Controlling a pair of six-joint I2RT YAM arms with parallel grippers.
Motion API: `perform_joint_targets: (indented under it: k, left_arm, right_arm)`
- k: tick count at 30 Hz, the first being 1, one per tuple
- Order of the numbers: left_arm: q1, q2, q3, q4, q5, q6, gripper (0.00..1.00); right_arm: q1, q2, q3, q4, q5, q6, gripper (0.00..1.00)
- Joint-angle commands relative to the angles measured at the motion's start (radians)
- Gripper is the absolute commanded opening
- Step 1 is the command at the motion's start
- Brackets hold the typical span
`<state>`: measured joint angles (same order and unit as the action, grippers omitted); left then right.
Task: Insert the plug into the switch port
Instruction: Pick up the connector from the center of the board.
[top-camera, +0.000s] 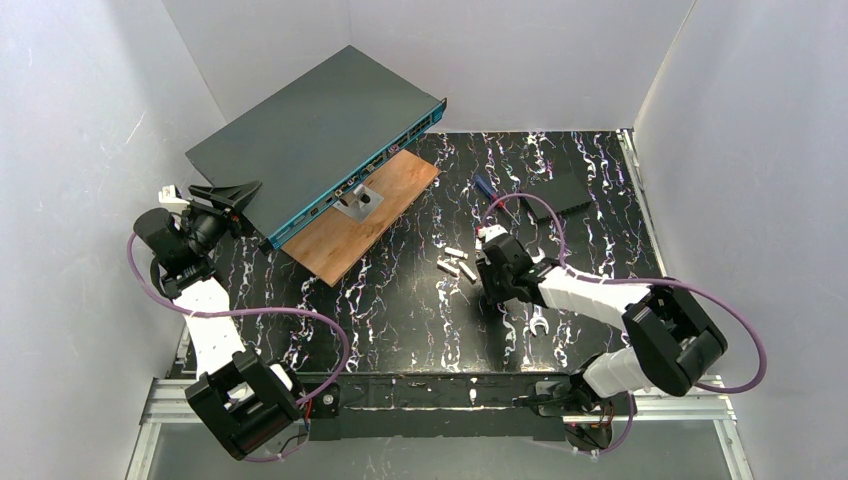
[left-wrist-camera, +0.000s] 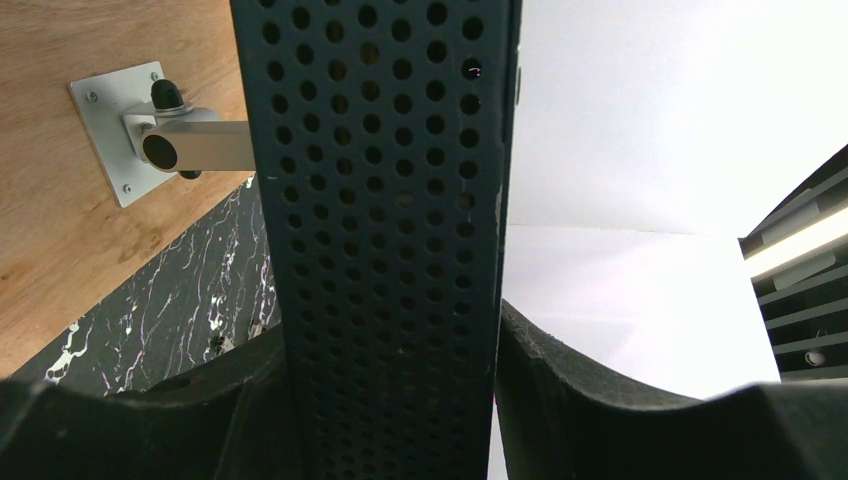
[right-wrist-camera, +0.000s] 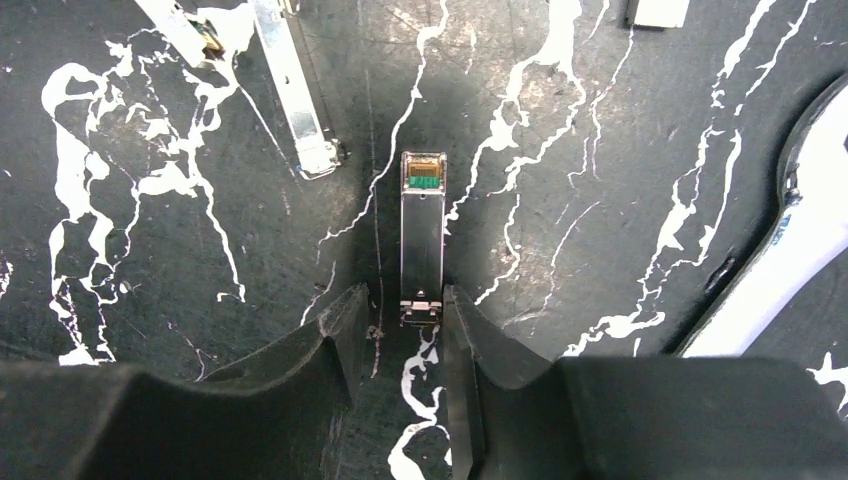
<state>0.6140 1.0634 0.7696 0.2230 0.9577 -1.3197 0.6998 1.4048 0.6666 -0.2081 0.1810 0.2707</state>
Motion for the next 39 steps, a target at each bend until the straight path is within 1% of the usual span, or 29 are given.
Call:
perform_joint_targets:
  k: [1,12,18,21,28,30,33,34,39]
  left_arm:
    - [-0.019,-0.026,-0.005,-0.019,0.092,0.080,0.00]
    - [-0.020,-0.026,-0.006,-0.019,0.092,0.080,0.00]
    - [-0.019,-0.027,-0.007,-0.019,0.090,0.081,0.00]
    - [-0.020,-0.027,-0.006,-0.019,0.090,0.082,0.00]
    - [-0.019,-0.027,-0.006,-0.019,0.092,0.081,0.00]
    - [-0.019,-0.028,-0.006,-0.019,0.092,0.081,0.00]
    - [-0.019,-0.027,-0.006,-0.019,0.092,0.082,0.00]
    - [-0.019,-0.028,-0.006,-0.019,0.092,0.081,0.00]
    - [-0.020,-0.026,-0.006,-0.019,0.093,0.080,0.00]
  right_arm:
    - [0.050,-0.023,-0.048,0.055,0.085,0.065,0.41]
    - [0.115,-0.081,-0.159,0.164,0.240,0.146,0.39]
    - [0.128,-0.079,-0.211,0.199,0.255,0.169,0.37]
    - [0.133,-0.072,-0.213,0.226,0.262,0.170,0.34]
    - [0.136,-0.098,-0.211,0.212,0.269,0.160,0.15]
    - [0.136,-0.112,-0.191,0.173,0.270,0.144,0.09]
    - [0.136,-0.139,-0.141,0.115,0.270,0.110,0.03]
    - [0.136,-0.147,-0.123,0.095,0.268,0.104,0.01]
    - [0.143,-0.164,-0.020,-0.010,0.238,0.059,0.01]
